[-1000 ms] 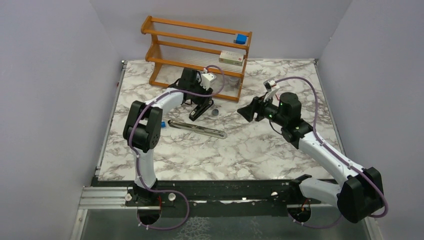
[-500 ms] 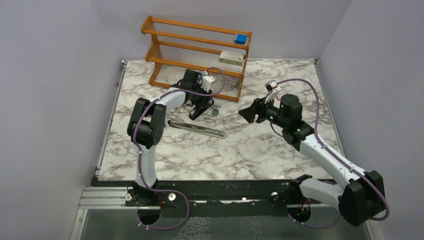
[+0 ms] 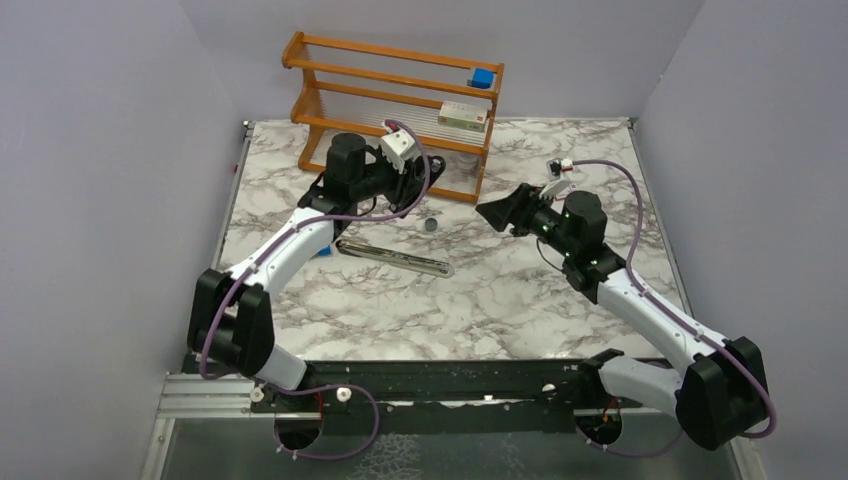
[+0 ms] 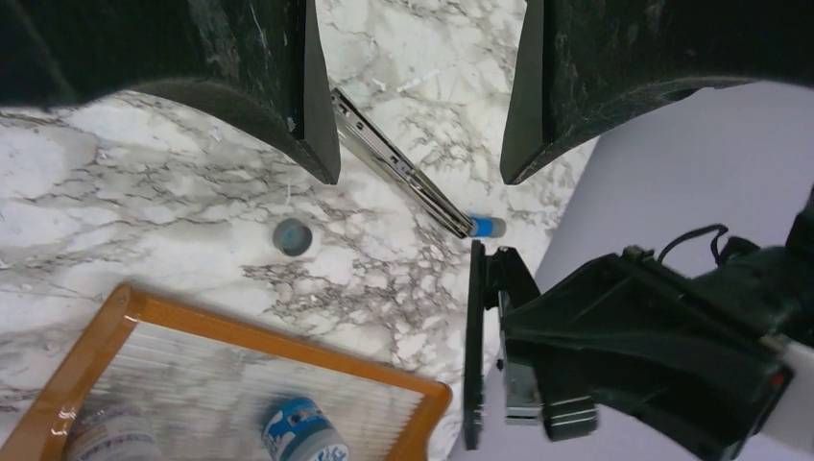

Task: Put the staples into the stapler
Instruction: Open the stapler.

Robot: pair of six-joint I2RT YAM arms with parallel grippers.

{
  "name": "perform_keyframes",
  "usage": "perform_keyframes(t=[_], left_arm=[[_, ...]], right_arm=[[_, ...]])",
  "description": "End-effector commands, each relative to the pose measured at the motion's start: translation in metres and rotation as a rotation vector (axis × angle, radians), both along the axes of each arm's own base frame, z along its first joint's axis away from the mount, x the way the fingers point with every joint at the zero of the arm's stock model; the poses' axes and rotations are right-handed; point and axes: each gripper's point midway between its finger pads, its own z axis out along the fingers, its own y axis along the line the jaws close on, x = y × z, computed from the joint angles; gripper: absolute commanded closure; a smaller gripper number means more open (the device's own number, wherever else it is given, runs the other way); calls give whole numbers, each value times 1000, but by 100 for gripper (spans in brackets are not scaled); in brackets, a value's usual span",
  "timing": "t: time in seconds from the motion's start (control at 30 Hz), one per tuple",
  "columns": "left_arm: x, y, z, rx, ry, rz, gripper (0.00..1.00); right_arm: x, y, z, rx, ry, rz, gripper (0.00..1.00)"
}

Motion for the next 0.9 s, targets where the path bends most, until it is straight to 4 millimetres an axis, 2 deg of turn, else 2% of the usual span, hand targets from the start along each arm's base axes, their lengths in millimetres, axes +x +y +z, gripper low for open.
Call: perform_keyframes(t=[0.0, 0.13, 0.33, 0.6, 0.87], left_arm=[[-31, -35, 74, -241, -159, -144, 100], [-52, -59, 79, -274, -146, -201, 100], [-62, -80, 76, -281, -126, -248, 100], [-74, -92, 76, -291, -125, -301, 100], [-82, -101, 82, -305, -131, -336, 100]], right_arm=[[9, 11, 54, 142, -92, 8, 34], [15, 12, 58, 145, -109, 2, 36], [16, 17, 59, 158, -104, 26, 41], [28, -1, 50, 187, -49, -120, 56], [38, 4, 32, 179, 5, -126, 57]])
